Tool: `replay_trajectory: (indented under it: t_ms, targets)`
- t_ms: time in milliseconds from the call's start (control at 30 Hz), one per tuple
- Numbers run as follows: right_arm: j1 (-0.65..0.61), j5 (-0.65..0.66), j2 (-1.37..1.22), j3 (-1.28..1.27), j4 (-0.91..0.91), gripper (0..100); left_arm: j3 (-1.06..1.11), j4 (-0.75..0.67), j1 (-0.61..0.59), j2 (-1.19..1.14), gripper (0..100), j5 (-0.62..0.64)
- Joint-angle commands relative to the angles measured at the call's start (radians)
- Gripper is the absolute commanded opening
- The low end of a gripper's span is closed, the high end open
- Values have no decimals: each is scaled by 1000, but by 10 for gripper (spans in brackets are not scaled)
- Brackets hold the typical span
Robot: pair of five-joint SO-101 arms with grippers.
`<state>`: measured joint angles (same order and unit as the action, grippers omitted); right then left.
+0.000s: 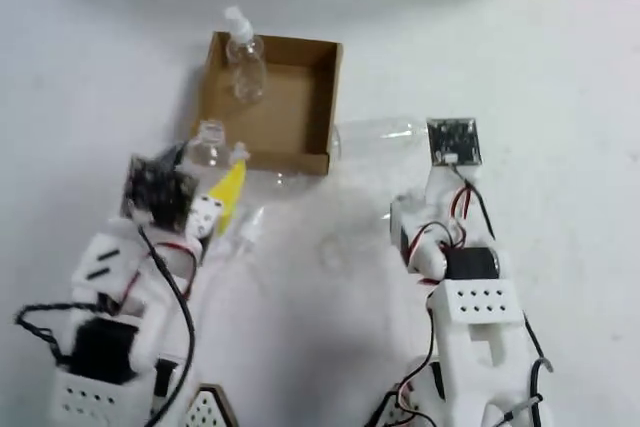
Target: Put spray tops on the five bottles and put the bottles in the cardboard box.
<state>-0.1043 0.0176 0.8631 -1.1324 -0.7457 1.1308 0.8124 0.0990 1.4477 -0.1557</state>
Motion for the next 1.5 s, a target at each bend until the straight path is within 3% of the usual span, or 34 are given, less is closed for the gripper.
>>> replay_trajectory:
  t_ms: [0, 267, 367, 533, 767, 1067, 1300, 1467]
  targets:
    - [12, 8, 25, 133, 105, 17, 155, -176, 97, 186, 24, 14]
    - [-5, 3, 25, 442, 122, 17, 325, -284, 186, 389, 24, 14]
    - [-64, 2, 25, 586, 156, 17, 356, -319, 185, 383, 24, 29]
    - [-202, 2, 25, 815, 193, 17, 404, -390, 176, 383, 24, 190]
    - [-417, 0, 24, 1016, 193, 16, 493, -476, 179, 383, 24, 203]
    - [-559, -92, 170, 962, 168, 16, 526, -496, 185, 383, 24, 203]
    - [-559, -91, 162, 726, 455, 16, 528, -494, 186, 383, 24, 203]
    - [-561, -91, 51, 689, 602, 16, 529, -494, 186, 383, 24, 203]
